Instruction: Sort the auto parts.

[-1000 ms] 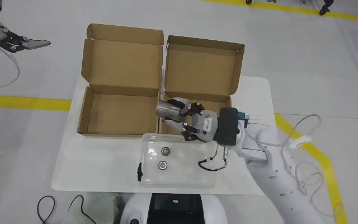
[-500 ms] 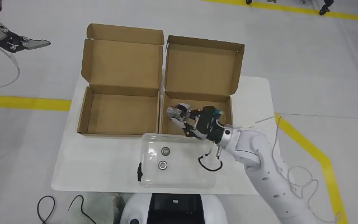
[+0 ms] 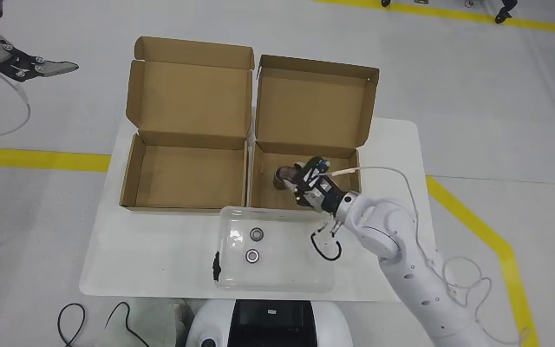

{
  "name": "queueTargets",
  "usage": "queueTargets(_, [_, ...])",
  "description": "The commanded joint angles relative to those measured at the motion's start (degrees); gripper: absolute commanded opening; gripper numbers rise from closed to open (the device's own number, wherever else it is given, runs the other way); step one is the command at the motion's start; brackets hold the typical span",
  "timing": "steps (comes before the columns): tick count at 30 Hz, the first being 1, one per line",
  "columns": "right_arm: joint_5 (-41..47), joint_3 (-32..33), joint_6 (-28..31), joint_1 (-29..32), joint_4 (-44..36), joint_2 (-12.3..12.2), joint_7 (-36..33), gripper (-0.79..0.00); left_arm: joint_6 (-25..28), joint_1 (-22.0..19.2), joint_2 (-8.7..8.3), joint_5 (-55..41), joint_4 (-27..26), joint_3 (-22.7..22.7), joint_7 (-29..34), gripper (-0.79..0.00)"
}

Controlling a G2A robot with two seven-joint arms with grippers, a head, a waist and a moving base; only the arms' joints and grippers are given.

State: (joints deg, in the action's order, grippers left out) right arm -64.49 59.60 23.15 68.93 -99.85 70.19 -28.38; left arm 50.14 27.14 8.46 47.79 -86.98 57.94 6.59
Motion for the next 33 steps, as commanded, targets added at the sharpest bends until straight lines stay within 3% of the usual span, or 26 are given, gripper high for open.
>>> queueTargets(1, [0.1,0.1,-1.1,-0.1,0.3,0.0,-2.1,-0.785,0.0,0.0,0.00,0.0,0.0,0.0,0.0,0.000])
queueTargets(9, [0.8,-0.5,-4.9,-1.5,1.9,0.1,-11.7,-0.785,0.0,0.0,0.00,0.0,0.0,0.0,0.0,0.000])
queueTargets(21, [1.3,-2.9,-11.2,-6.9,7.6,1.2,-20.2,-0.785,0.0,0.0,0.00,0.0,0.0,0.0,0.0,0.000])
queueTargets(33, [4.3,-8.6,-11.5,-14.3,17.7,3.5,-23.0,-0.785,0.0,0.0,0.00,0.0,0.0,0.0,0.0,0.000])
